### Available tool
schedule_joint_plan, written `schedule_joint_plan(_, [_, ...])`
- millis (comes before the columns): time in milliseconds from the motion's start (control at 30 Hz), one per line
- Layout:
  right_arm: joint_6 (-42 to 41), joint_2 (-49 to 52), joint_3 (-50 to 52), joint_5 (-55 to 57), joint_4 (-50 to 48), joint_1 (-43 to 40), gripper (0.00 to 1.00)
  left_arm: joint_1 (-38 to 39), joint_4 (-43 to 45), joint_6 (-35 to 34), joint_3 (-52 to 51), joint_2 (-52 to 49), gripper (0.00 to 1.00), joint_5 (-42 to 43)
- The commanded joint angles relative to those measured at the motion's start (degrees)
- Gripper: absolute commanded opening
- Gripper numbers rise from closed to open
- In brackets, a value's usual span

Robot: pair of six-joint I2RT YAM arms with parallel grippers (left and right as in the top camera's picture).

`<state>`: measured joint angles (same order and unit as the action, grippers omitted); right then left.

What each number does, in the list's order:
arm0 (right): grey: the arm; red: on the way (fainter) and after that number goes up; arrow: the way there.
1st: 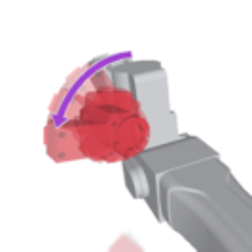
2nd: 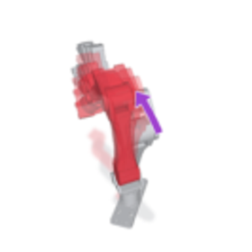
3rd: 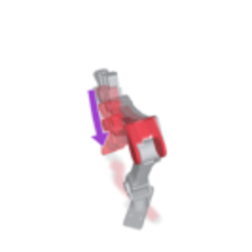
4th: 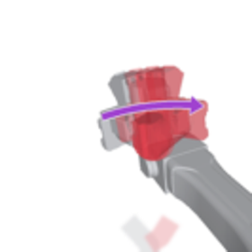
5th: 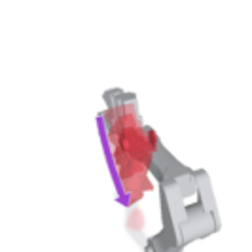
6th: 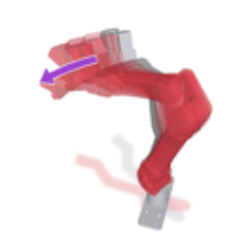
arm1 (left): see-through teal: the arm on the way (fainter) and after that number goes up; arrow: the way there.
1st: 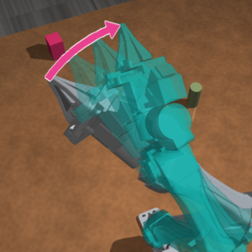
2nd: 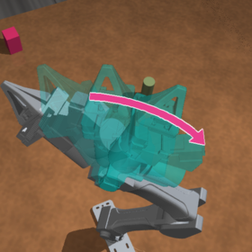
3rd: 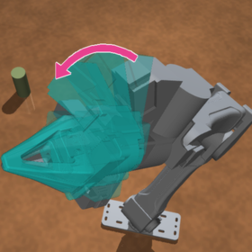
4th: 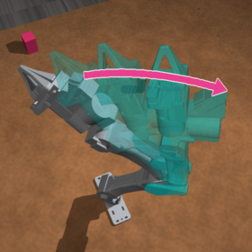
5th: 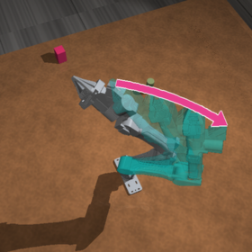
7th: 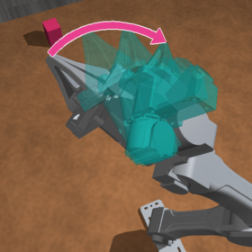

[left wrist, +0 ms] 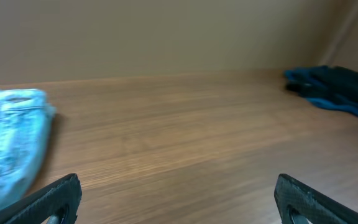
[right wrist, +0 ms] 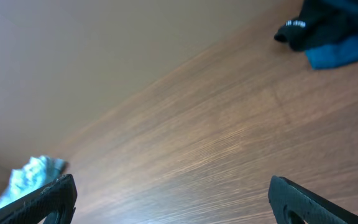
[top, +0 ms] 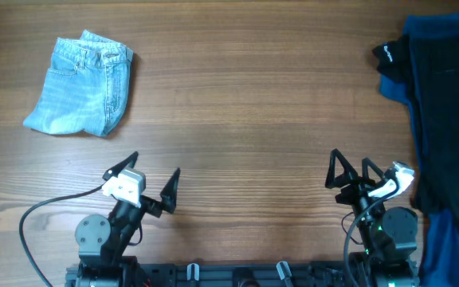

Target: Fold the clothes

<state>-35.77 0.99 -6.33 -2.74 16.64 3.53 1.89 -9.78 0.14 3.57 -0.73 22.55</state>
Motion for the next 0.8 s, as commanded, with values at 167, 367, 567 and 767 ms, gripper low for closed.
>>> schedule_joint_plan(167, [-0.15,-0.72,0.04,-8.39,-1.01,-0.17,1.00,0.31,0.39,-1.36,-0.33,0.22,1.00,6.36])
schedule_joint_plan(367, [6.21,2.34,-5.46,-21.70,-1.55,-0.17,1.00,0.24,-2.82,-8.11,9.33,-3.61,1.00,-2.78])
schedule_joint_plan(567, [10.80,25.81,-24.83,-21.22,6.60,-0.17,0.99,0.24,-19.43,-8.11,34.53,-27.96,1.00,-8.31])
schedule_joint_plan(767, [17.86,59.06,-55.21,-13.29,30.12,-0.20,1.00,0.24,-44.70,-8.11,66.99,-57.88,1.00,-8.20])
